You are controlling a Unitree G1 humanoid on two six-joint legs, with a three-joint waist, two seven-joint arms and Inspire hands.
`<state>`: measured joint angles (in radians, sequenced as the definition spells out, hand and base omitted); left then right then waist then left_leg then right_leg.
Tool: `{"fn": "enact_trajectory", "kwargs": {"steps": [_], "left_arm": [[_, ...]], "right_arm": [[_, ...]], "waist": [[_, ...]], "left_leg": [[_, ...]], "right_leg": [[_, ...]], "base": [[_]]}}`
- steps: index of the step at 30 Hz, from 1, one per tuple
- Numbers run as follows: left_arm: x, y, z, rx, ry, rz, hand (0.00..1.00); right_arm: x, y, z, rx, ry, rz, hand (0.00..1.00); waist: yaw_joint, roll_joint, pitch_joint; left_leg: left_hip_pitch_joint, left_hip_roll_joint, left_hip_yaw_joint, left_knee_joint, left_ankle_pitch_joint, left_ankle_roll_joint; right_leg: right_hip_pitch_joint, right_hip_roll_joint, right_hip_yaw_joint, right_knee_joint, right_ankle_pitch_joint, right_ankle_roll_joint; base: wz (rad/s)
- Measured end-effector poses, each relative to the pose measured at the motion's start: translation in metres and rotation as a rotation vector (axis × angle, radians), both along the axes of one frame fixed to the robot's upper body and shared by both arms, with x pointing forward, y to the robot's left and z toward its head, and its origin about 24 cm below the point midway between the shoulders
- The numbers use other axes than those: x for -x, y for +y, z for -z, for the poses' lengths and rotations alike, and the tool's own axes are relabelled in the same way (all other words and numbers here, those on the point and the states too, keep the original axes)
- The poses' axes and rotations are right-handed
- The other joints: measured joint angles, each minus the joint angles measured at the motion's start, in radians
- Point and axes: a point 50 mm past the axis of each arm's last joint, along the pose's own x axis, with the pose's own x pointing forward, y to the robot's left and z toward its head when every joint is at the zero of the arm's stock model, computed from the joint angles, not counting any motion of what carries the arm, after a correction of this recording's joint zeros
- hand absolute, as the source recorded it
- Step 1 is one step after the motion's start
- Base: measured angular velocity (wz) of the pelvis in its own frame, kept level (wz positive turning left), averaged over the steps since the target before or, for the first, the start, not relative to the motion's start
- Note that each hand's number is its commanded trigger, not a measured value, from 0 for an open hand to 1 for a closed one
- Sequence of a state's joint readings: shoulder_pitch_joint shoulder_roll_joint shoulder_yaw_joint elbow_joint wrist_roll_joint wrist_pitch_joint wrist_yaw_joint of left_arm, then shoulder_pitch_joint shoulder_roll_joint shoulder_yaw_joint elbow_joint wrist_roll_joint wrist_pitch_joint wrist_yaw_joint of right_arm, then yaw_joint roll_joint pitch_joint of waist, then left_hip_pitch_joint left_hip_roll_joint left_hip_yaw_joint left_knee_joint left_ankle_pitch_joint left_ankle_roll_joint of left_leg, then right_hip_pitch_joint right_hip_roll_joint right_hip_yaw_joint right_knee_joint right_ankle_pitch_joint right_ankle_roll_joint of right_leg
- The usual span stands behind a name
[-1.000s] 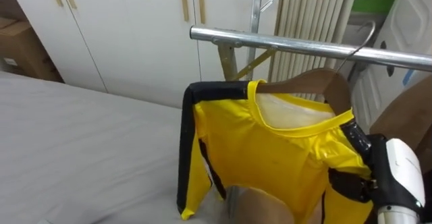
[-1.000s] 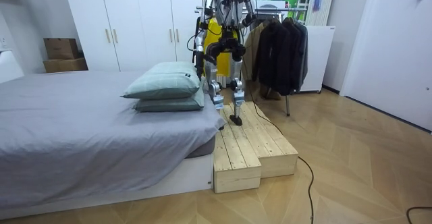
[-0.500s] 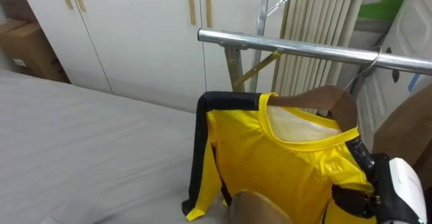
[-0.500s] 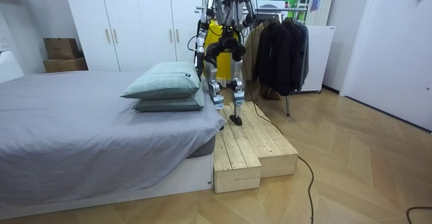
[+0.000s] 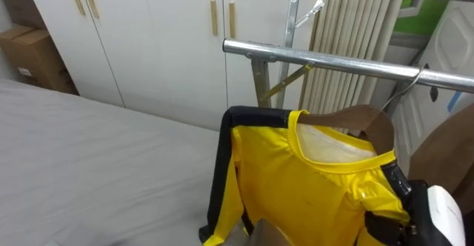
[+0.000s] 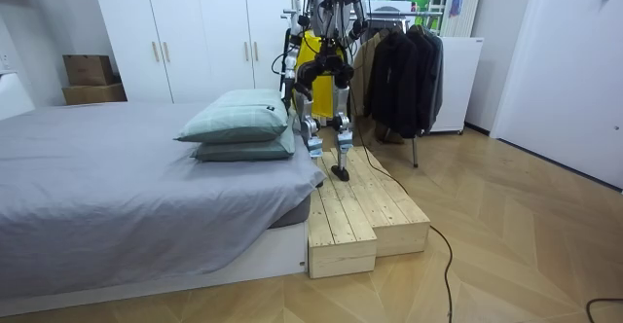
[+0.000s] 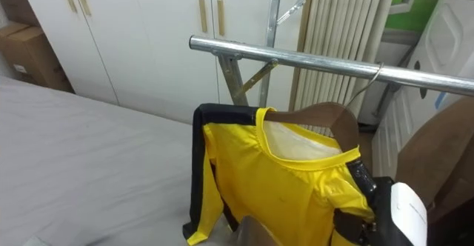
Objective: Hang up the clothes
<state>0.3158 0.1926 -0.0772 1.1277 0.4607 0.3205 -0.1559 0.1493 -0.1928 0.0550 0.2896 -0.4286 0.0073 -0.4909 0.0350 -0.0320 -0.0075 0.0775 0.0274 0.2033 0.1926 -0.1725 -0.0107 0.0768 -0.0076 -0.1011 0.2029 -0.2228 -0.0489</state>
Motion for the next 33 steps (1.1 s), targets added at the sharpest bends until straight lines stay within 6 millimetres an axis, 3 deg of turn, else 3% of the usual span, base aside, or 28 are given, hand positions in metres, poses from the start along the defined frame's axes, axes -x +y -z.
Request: {"fn": "enact_trajectory", "kwargs": {"steps": [8,12,33], "left_arm": [[-0.005,-0.004,0.002,-0.018,-0.033,-0.032,0.0],[-0.005,-0.002,0.002,-0.03,-0.043,-0.062,0.0],[-0.011,-0.002,0.003,-0.038,-0.097,-0.068,0.0]], "right_arm": [[0.0,-0.002,0.008,-0.001,0.036,0.004,1.0],[0.011,-0.005,0.022,-0.043,0.132,0.034,1.0],[0.01,-0.007,0.026,-0.081,0.144,0.04,1.0]], "waist": [[0.001,0.004,-0.0006],[0.001,0.006,-0.0008],[0.002,-0.007,0.0028]], "left_leg": [[0.02,0.005,0.005,-0.006,-0.004,-0.006],[0.021,0.012,0.007,-0.006,-0.008,-0.011],[0.021,0.013,-0.003,-0.004,-0.007,-0.011]], "right_leg": [[0.014,0.005,0.002,0.001,0.001,-0.001],[0.014,0.012,0.004,0.001,0.005,-0.006],[0.028,0.012,-0.009,-0.02,0.008,-0.009]], "base": [[0.0],[-0.04],[0.0]]}}
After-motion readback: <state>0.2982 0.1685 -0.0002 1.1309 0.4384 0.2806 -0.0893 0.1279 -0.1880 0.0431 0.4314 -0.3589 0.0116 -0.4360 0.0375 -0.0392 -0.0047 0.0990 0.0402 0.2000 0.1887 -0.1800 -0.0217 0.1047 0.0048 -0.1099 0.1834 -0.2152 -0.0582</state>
